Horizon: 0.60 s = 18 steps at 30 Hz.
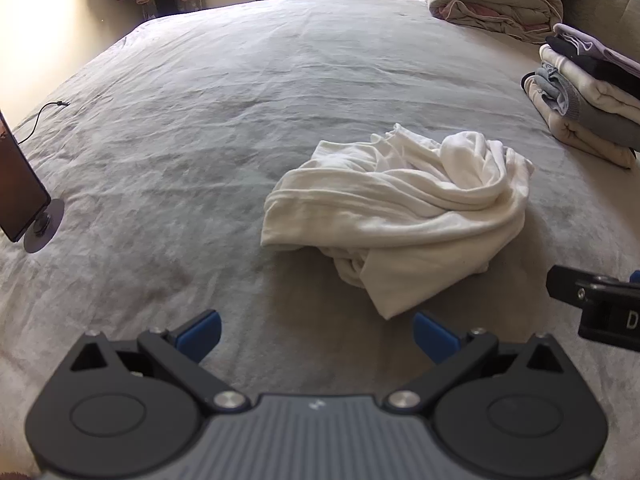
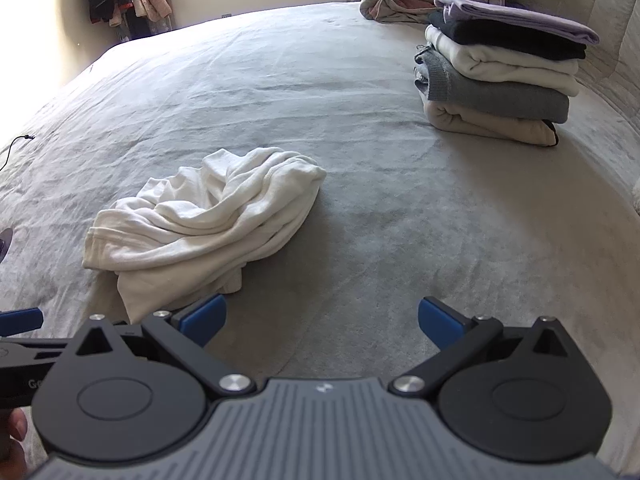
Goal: Fold clothes
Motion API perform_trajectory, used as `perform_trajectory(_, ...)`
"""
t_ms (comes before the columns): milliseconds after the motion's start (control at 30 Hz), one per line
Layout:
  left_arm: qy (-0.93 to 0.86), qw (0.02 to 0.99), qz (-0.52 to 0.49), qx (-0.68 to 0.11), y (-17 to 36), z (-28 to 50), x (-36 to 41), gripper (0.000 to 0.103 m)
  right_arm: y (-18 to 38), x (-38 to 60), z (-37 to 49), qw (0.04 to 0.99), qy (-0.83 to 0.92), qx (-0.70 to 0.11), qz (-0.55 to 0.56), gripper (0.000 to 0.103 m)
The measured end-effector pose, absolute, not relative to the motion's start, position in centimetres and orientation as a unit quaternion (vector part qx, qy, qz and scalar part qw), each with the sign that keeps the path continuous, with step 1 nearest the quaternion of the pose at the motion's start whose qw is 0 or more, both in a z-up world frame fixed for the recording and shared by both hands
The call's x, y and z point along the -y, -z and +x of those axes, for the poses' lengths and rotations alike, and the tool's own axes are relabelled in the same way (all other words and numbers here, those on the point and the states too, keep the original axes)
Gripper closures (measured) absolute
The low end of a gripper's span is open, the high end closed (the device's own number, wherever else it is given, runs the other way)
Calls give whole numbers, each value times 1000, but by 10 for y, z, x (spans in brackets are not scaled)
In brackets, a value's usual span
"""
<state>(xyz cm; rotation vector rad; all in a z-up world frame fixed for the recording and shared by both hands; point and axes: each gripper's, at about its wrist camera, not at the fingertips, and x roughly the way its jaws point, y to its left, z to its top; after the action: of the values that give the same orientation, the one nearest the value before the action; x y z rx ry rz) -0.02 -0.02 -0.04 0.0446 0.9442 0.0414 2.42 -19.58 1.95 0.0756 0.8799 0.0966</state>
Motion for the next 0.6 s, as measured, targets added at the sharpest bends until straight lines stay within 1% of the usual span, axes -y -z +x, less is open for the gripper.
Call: perform_trajectory(600, -22, 889, 23, -456, 3, -1, 2, 1, -14, 193, 26, 902, -40, -429, 21, 0)
